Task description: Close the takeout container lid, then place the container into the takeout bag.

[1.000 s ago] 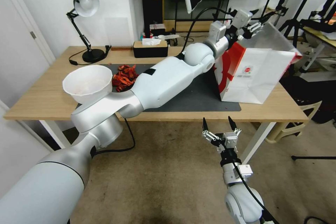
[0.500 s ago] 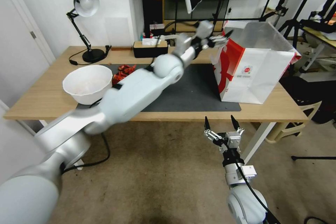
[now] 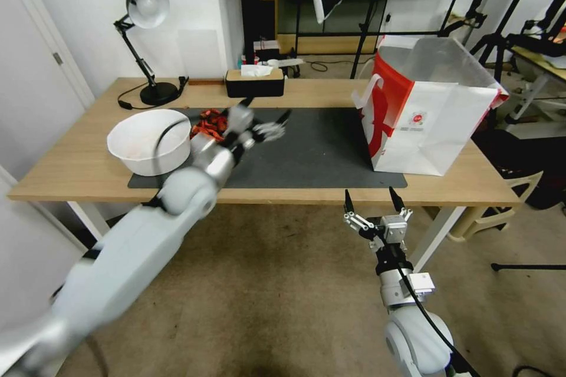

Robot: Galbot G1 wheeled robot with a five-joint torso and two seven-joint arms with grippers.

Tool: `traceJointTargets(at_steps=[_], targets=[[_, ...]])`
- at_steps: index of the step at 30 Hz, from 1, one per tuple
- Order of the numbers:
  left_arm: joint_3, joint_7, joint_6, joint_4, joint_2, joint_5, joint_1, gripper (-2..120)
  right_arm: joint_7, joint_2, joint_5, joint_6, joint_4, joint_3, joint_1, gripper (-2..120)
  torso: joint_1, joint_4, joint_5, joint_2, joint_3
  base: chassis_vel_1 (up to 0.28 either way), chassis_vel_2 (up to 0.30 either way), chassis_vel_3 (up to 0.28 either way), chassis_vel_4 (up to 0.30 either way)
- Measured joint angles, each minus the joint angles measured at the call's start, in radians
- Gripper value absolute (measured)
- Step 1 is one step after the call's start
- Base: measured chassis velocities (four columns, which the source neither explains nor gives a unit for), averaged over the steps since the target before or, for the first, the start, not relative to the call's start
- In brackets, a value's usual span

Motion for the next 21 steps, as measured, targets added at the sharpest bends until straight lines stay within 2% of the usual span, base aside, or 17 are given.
traceJointTargets(at_steps=[2, 3, 4, 5, 6, 7, 9, 10, 11, 13, 16, 21], targets=[[-0.041, -0.002, -0.036, -0.016, -0.001, 0.023, 0.073, 100, 0.000, -0.002, 0.000, 0.001, 0.005, 0.009, -0.007, 100, 0.000, -0.0002, -0.0001, 0.000, 0.000, 0.000, 0.000, 0.000, 0.000], [-0.041, -0.002, -0.036, -0.016, -0.001, 0.023, 0.073, 100, 0.000, -0.002, 0.000, 0.001, 0.005, 0.009, -0.007, 100, 0.000, -0.0002, -0.0001, 0.000, 0.000, 0.000, 0.000, 0.000, 0.000], [-0.068, -0.006, -0.059, -0.026, -0.006, 0.037, 0.124, 100, 0.000, -0.003, 0.001, 0.002, 0.007, 0.016, -0.012, 100, 0.000, -0.0015, -0.0003, 0.000, 0.000, 0.000, 0.000, 0.000, 0.000], [-0.113, -0.009, -0.086, -0.044, -0.020, 0.064, 0.203, 100, 0.000, -0.005, 0.001, 0.004, 0.010, 0.022, -0.015, 100, 0.000, -0.0018, -0.0004, 0.000, 0.000, 0.000, 0.000, 0.000, 0.000], [-0.153, -0.011, -0.105, -0.057, -0.037, 0.092, 0.271, 100, 0.000, -0.007, 0.002, 0.009, 0.011, 0.027, -0.017, 100, 0.000, -0.0009, 0.0000, 0.000, 0.000, 0.000, 0.000, 0.000, 0.000], [-0.153, -0.011, -0.105, -0.057, -0.037, 0.092, 0.271, 100, 0.000, -0.007, 0.002, 0.009, 0.011, 0.027, -0.017, 100, 0.000, -0.0009, 0.0000, 0.000, 0.000, 0.000, 0.000, 0.000, 0.000], [-0.235, -0.015, -0.159, -0.086, -0.088, 0.156, 0.422, 100, 0.003, -0.008, 0.007, 0.018, 0.014, 0.038, -0.023, 100, 0.000, -0.0002, 0.0000, 0.000, 0.000, 0.000, 0.000, 0.000, 0.000], [-0.254, -0.018, -0.178, -0.090, -0.104, 0.173, 0.456, 100, 0.004, -0.009, 0.009, 0.019, 0.016, 0.043, -0.027, 100, 0.000, -0.0002, 0.0000, 0.000, 0.000, 0.000, 0.000, 0.000, 0.000], [-0.254, -0.018, -0.178, -0.090, -0.104, 0.173, 0.456, 100, 0.004, -0.009, 0.009, 0.019, 0.016, 0.043, -0.027, 100, 0.000, -0.0002, 0.0000, 0.000, 0.000, 0.000, 0.000, 0.000, 0.000], [-0.303, -0.026, -0.245, -0.090, -0.154, 0.210, 0.545, 100, 0.005, -0.013, 0.022, 0.020, 0.016, 0.054, -0.040, 100, 0.000, -0.0007, -0.0002, 0.000, 0.000, 0.000, 0.000, 0.000, 0.000], [-0.331, -0.034, -0.296, -0.084, -0.199, 0.223, 0.616, 100, -0.004, -0.016, 0.053, 0.022, 0.009, 0.061, -0.056, 100, 0.000, -0.0006, 0.0000, 0.000, 0.000, 0.000, 0.000, 0.000, 0.000], [-0.358, -0.050, -0.394, -0.026, -0.264, 0.261, 0.695, 100, -0.045, -0.015, 0.126, 0.041, -0.035, 0.063, -0.097, 100, 0.000, -0.0006, -0.0001, 0.000, 0.000, 0.000, 0.000, 0.000, 0.000]])
